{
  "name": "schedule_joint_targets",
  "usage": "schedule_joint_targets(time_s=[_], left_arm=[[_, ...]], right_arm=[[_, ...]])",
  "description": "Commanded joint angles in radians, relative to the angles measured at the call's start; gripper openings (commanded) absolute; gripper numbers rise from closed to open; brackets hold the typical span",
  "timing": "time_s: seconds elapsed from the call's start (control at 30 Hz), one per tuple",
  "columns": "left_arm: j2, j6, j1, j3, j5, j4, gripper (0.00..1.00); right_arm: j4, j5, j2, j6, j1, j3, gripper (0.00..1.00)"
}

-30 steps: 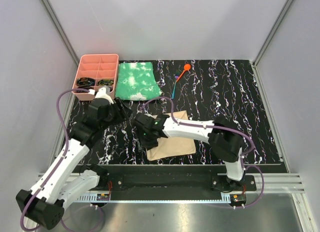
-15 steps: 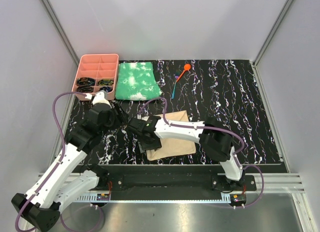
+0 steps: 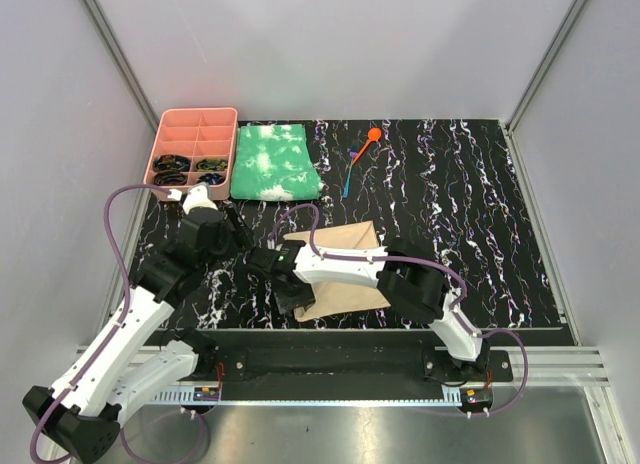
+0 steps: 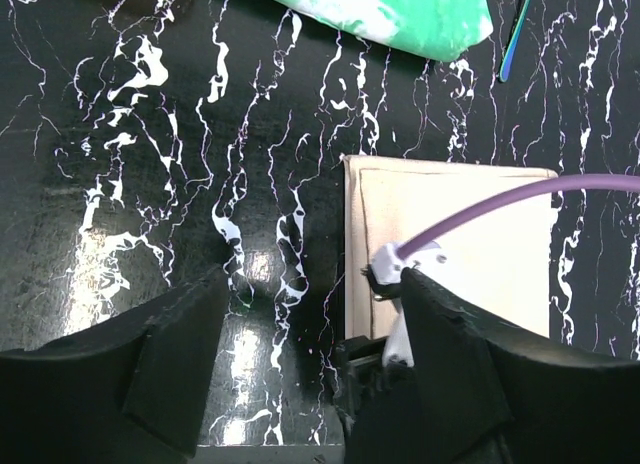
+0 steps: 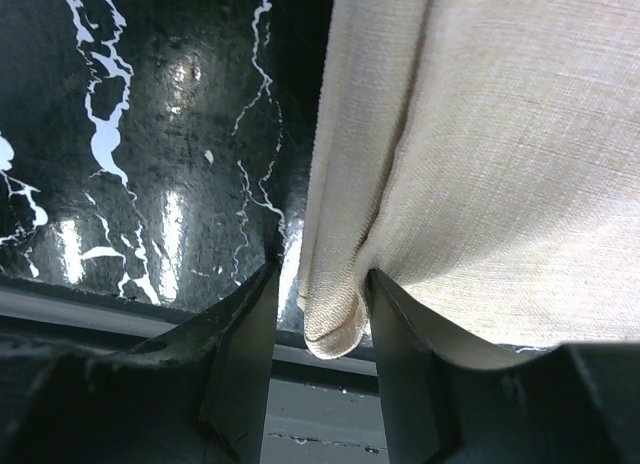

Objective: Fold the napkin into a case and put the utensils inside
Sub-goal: Pick up the upper triangle-folded napkin from the center of the board.

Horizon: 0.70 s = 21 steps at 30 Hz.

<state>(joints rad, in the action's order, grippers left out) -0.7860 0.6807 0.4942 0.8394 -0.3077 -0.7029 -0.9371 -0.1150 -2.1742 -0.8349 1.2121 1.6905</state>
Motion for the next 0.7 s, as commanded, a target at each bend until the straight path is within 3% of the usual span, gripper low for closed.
schedule_joint_targets(time_s=[0.0, 0.2, 0.37, 0.4, 0.5, 0.67], left_arm=[[0.005, -0.001, 0.004, 0.029, -0.021, 0.025, 0.74], [-0.007, 0.010, 0.004, 0.020, -0.025, 0.028, 0.82], [-0.047, 0.005, -0.015, 0.032, -0.005, 0.016, 0.84], [-0.055, 0.005, -0.023, 0.033, 0.004, 0.013, 0.84], [-0.085, 0.008, -0.071, 0.036, 0.054, 0.008, 0.85], [-0.150, 0.025, -0.184, 0.018, 0.218, 0.046, 0.89]], right_arm=[[-0.078, -0.041, -0.051, -0.015, 0.015, 0.093, 0.50], [-0.213, -0.119, -0.110, -0.015, 0.027, 0.152, 0.46], [-0.186, -0.140, -0.093, -0.016, 0.027, 0.103, 0.20], [-0.178, -0.149, -0.075, -0.016, 0.026, 0.080, 0.11], [-0.144, -0.169, -0.024, -0.012, 0.026, 0.037, 0.00], [-0.025, -0.166, 0.118, 0.017, 0.027, -0.095, 0.00]])
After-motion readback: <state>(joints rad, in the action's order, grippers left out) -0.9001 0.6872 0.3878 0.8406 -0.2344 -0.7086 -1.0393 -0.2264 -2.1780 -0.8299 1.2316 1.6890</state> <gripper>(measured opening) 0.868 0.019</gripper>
